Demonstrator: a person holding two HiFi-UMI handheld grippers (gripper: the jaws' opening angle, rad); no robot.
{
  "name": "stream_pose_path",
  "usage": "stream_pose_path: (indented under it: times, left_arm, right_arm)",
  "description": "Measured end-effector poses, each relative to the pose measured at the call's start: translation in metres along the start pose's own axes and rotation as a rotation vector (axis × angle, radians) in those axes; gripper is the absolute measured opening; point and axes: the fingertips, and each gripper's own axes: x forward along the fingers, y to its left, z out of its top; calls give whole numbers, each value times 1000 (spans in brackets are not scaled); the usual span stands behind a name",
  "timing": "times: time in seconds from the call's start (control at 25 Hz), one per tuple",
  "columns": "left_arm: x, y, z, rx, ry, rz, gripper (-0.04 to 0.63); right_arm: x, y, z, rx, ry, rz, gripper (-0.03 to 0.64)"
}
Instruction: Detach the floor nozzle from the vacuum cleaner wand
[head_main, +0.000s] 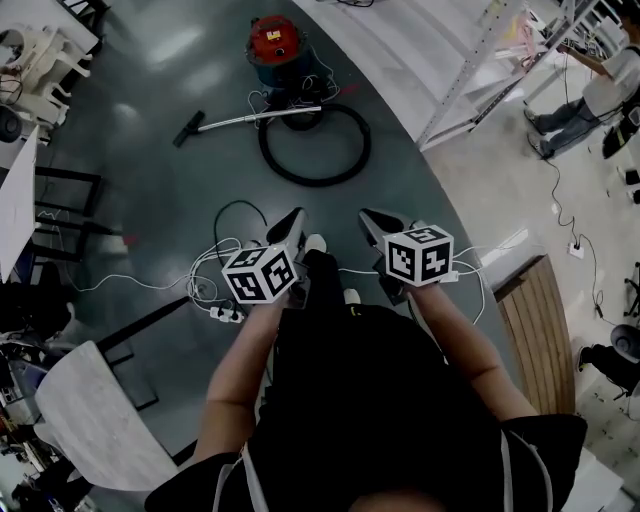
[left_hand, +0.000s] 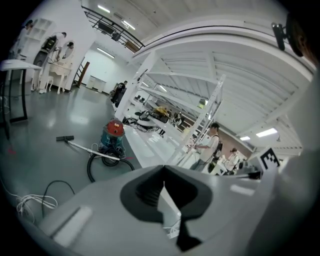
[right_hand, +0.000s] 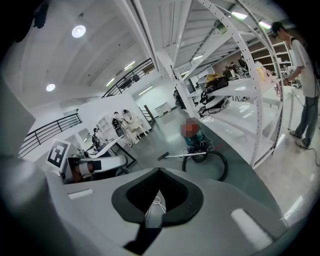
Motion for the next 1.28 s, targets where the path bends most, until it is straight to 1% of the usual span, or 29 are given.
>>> stream_pose_path:
  times: [0.2, 0.36, 0.52, 0.68, 0.8, 1.0, 1.2, 1.28]
  left_arm:
    - [32, 8, 19, 14, 12, -24, 8]
    - [59, 19, 47, 36, 11, -29, 8]
    - [80, 39, 73, 38, 13, -20, 8]
    - [100, 62, 94, 65, 37, -13, 8]
    - [114, 78, 108, 67, 44, -11, 8]
    - [135, 107, 123, 59, 80, -25, 8]
    - [155, 134, 139, 41, 110, -35, 8]
    - [163, 144, 145, 55, 127, -41, 8]
  right_arm:
    - [19, -13, 25, -20, -10, -19, -2]
    - [41, -21, 54, -25, -22, -24, -2]
    - [69, -24, 80, -41, -10, -24, -2]
    - [99, -26, 109, -41, -13, -20, -2]
    - [120, -31, 124, -35, -14, -25, -2]
    - [155, -37, 147, -20, -7, -41, -2]
    - [185, -46, 161, 10, 16, -66, -2]
    - [195, -49, 169, 13, 9, -76, -2]
